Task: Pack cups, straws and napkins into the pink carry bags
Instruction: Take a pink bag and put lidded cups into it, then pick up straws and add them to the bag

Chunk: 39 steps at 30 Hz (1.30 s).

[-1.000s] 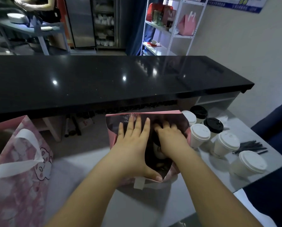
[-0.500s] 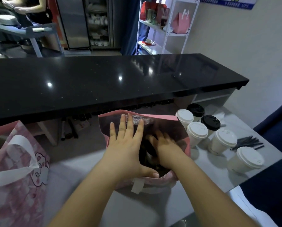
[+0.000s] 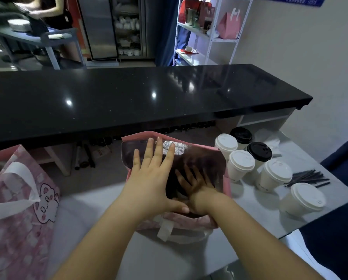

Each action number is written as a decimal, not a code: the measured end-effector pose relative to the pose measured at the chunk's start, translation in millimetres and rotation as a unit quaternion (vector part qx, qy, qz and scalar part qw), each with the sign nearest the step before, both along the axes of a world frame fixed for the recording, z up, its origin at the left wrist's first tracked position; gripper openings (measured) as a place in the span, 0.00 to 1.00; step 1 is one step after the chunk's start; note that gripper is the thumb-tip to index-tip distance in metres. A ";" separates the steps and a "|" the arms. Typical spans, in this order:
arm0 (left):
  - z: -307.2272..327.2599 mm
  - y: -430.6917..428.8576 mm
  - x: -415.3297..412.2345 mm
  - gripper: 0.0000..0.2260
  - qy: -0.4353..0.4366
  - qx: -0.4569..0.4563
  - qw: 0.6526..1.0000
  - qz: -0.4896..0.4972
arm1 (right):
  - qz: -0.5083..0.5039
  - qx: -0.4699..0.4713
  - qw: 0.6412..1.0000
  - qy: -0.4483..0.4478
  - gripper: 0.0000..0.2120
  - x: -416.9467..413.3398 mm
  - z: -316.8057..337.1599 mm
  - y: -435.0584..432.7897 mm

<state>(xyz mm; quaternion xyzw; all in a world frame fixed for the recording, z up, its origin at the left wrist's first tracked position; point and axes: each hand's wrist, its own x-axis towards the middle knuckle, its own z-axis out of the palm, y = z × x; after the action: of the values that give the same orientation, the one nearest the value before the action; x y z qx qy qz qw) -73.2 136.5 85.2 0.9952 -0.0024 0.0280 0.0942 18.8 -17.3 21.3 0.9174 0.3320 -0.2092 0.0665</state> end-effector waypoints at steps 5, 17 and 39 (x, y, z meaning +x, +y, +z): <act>22.2 -3.8 6.7 0.44 -0.050 -0.020 0.997 0.051 | 0.023 0.185 0.982 -0.010 0.32 14.9 65.8 -4.7; 40.0 -179.9 67.8 0.21 -0.080 -0.018 0.997 0.012 | -0.076 0.324 0.931 -0.151 0.15 18.1 95.7 -202.3; -56.5 -426.2 128.2 0.15 0.005 -0.119 0.993 -0.015 | -0.236 0.358 0.901 -0.069 0.13 45.3 -31.4 -481.1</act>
<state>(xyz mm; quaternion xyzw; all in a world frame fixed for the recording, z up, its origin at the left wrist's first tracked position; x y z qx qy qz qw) 55.0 -289.7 28.7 0.9769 -0.0137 0.0212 0.2124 64.1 -498.4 -10.1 0.9429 0.1533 -0.0224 -0.2948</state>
